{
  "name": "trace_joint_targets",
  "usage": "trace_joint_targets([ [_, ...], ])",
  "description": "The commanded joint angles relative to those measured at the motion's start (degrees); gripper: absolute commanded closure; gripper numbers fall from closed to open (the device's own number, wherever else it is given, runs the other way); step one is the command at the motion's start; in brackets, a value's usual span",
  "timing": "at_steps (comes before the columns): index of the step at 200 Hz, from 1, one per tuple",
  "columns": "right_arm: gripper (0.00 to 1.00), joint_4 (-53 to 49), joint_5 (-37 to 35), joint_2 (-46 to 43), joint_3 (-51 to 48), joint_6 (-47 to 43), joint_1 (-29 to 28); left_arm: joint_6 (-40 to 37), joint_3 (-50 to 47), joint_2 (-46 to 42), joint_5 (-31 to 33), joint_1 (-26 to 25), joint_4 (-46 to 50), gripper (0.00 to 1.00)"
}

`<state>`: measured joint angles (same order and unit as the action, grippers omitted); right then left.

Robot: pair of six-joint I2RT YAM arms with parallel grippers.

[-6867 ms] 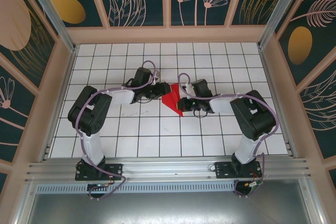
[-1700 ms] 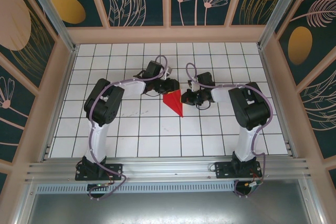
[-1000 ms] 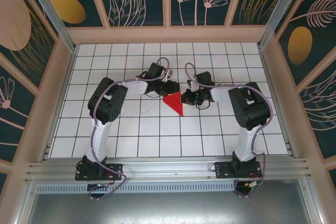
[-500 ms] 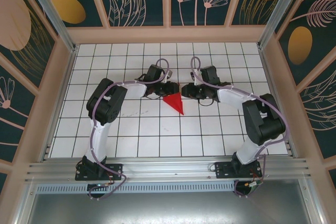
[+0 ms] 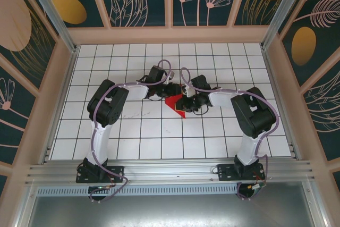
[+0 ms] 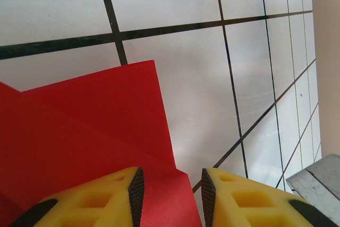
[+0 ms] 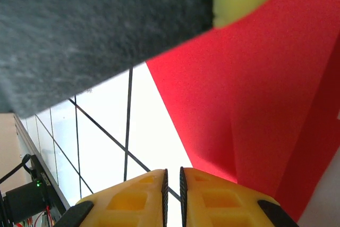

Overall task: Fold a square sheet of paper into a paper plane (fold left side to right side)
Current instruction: Fourth fold the wing at the center of the table.

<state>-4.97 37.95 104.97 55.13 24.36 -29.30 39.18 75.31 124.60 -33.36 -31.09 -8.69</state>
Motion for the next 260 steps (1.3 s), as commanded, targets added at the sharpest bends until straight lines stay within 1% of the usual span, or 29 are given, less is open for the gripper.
trace_joint_targets([
  [1,0.84,-1.43,-0.24,-0.18,1.12,-0.80,0.12,-1.37,-3.03,2.07,4.31,0.12,8.01,0.62],
  [29,0.84,-2.54,-1.39,-0.59,0.95,-1.29,0.38,-1.47,-2.93,2.14,4.50,0.13,8.24,0.62],
  [54,0.84,-2.39,-0.28,-0.65,0.81,-1.68,0.29,-1.55,-2.80,2.14,4.62,0.07,8.42,0.62],
  [94,0.93,-1.32,-0.60,-0.57,-0.98,-0.90,0.97,-1.66,-2.45,2.06,4.77,0.09,8.71,0.62],
  [111,0.94,-1.05,-0.85,-0.34,-1.77,-0.82,1.08,-1.81,-2.36,2.14,4.82,0.15,8.86,0.62],
  [183,0.96,1.00,0.74,-0.04,-4.05,-0.19,1.16,-1.98,-1.92,2.32,5.05,0.12,9.31,0.62],
  [260,0.97,-0.14,0.41,-0.01,-5.68,-0.18,1.26,-2.04,-1.84,2.45,5.33,0.10,9.58,0.62],
])
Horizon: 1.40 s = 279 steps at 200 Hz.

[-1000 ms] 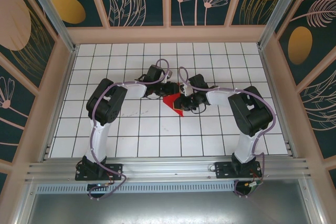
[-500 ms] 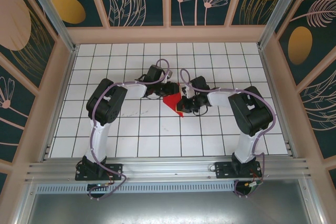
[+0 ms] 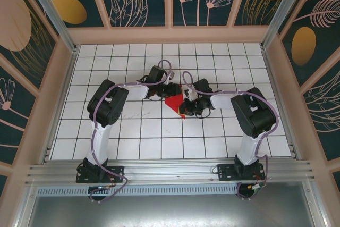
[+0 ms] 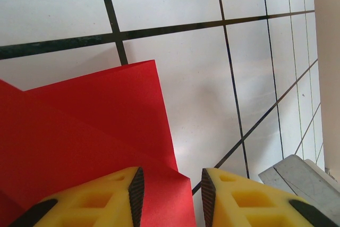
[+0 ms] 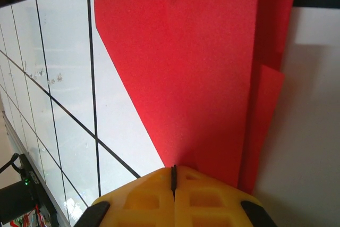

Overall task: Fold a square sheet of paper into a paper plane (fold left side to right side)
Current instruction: Fourth fold the wing at the center of the table.

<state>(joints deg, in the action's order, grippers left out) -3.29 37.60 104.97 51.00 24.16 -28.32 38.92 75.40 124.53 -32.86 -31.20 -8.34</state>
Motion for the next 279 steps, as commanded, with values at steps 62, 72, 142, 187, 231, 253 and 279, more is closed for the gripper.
trace_joint_targets([
  [62,0.98,-2.89,0.72,-1.68,-5.88,0.06,0.36,-1.78,-1.92,2.58,5.19,0.25,9.27,0.62],
  [72,0.98,-3.43,0.35,-2.35,-6.48,-0.15,0.41,-1.80,-2.00,2.60,5.21,0.26,9.31,0.62],
  [142,1.00,-9.25,-0.44,-7.65,-7.72,-3.48,1.31,-1.60,-2.44,2.38,5.37,0.26,8.90,0.62],
  [187,1.00,-7.13,3.36,-16.41,-4.59,-3.05,2.81,-1.18,-2.53,2.04,5.01,0.21,8.37,0.62],
  [231,1.00,2.40,2.06,-8.84,-0.81,2.30,2.83,-0.99,-2.72,1.92,4.94,0.18,8.17,0.62],
  [253,1.00,4.93,1.14,-4.74,1.06,3.59,2.83,-0.87,-2.47,1.92,4.64,0.19,8.07,0.62],
  [279,1.00,4.41,0.64,-1.02,2.82,3.04,2.49,-0.86,-2.36,1.81,4.49,0.21,8.16,0.62],
])
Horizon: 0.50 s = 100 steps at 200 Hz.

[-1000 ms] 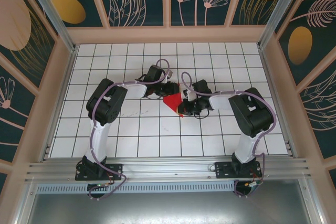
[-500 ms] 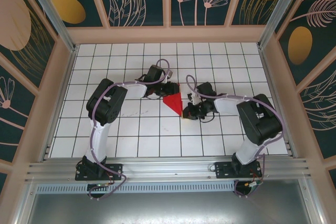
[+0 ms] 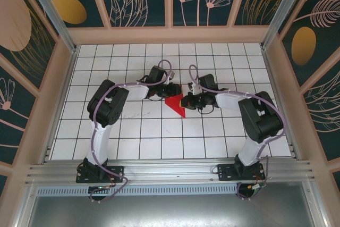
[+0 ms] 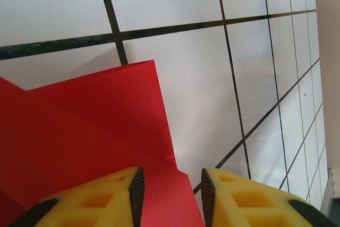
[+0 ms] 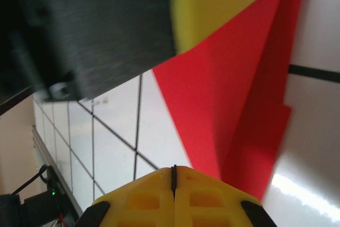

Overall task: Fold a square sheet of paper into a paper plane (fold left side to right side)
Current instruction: Fourth fold the wing at the center of the table.

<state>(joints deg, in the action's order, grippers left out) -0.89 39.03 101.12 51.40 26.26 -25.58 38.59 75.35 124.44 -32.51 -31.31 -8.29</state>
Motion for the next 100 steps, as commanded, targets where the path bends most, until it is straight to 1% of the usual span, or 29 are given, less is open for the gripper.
trace_joint_targets([
  [1,1.00,2.01,-0.79,2.97,2.45,0.92,-0.25,-0.53,-2.36,1.92,4.13,0.30,8.12,0.62],
  [52,1.00,-3.94,-6.33,4.98,2.25,-1.81,-0.39,-0.53,-2.14,1.76,4.14,0.36,8.19,0.62],
  [100,1.00,-7.32,-8.69,6.98,2.04,-2.90,-0.56,-0.56,-1.01,0.17,3.36,0.34,8.19,0.59],
])
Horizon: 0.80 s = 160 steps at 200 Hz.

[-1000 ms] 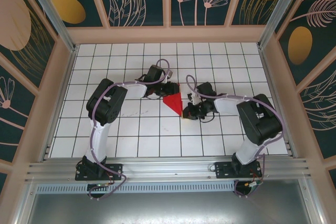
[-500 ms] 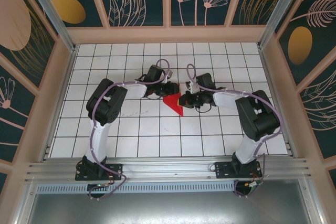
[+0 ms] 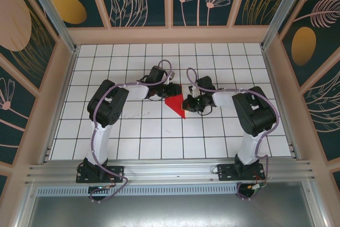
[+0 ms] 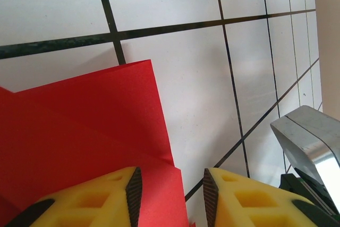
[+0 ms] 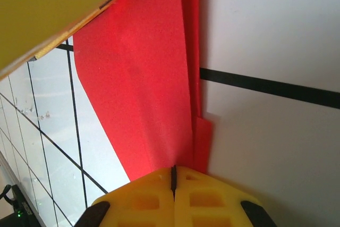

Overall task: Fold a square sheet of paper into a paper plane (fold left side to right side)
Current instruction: Fourth fold the wing at the center of the table.

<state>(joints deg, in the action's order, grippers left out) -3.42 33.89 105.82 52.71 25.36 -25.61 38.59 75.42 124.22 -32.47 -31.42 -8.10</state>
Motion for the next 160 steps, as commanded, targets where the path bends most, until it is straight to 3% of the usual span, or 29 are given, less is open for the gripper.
trace_joint_targets([
  [1,1.00,-4.90,-3.65,2.29,0.73,-2.04,-0.52,-0.59,-1.12,0.31,3.30,0.47,7.96,0.59],
  [78,1.00,-8.43,-7.61,3.52,0.29,-2.82,-0.70,-0.76,-1.03,-8.69,2.11,0.48,5.88,0.49],
  [122,1.00,-9.63,-8.22,3.92,1.50,-3.48,-1.09,1.08,-7.53,-9.72,-5.24,0.10,-0.02,0.64],
  [160,1.00,-10.92,-9.02,4.33,2.05,-3.92,-1.43,3.88,-10.44,-7.42,-8.87,-0.92,-5.90,0.68],
])
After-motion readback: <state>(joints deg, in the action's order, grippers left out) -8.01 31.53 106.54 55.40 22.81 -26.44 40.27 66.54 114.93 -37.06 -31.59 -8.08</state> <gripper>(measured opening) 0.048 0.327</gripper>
